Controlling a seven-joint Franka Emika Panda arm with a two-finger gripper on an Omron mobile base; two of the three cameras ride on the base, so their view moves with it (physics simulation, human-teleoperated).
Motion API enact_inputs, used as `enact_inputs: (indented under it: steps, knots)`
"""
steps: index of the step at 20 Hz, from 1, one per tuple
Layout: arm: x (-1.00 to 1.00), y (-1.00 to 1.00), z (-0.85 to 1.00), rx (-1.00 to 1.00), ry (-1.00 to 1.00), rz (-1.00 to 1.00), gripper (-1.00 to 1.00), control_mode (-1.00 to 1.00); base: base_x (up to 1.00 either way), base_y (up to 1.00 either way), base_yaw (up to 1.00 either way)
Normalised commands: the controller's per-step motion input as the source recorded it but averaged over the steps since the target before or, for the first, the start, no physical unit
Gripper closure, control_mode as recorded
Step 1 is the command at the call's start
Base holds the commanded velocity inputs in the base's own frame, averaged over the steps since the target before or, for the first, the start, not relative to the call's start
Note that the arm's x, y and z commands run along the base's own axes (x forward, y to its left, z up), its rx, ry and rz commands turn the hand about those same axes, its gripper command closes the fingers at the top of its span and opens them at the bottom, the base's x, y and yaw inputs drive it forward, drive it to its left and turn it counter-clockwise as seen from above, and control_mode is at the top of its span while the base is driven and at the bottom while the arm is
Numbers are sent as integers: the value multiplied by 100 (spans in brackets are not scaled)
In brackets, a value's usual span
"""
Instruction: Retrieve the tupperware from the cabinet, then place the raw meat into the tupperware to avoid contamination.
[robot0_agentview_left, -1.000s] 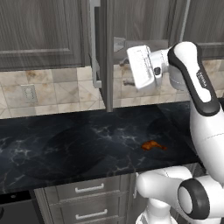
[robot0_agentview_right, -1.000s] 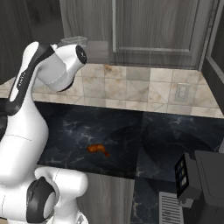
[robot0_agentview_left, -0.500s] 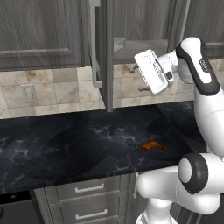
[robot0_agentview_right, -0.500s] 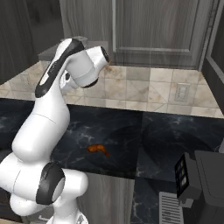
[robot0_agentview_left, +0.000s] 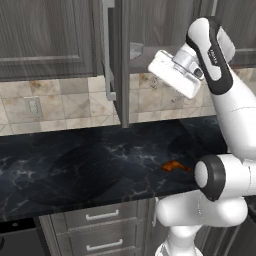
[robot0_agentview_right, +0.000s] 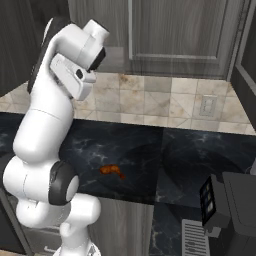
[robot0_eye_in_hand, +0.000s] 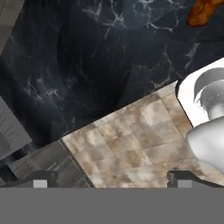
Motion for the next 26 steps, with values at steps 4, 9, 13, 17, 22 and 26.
enact_inputs:
  steps: [4,9,13,17,22,26]
  knots:
    - [-25,-39,-7,-31,-21,25,-100,-100,0,0,0]
    - [-14,-42,2,-26,-41,26,-100,-100,0,0,0]
    - [-1,-39,36,-5,-44,22,-100,-100,0,0,0]
    - [0,-59,28,-3,-49,21,-100,-100,0,0,0]
    - [6,-54,9,-9,-41,19,-100,-100,0,0,0]
    - [17,-54,11,-18,-26,12,-100,-100,0,0,0]
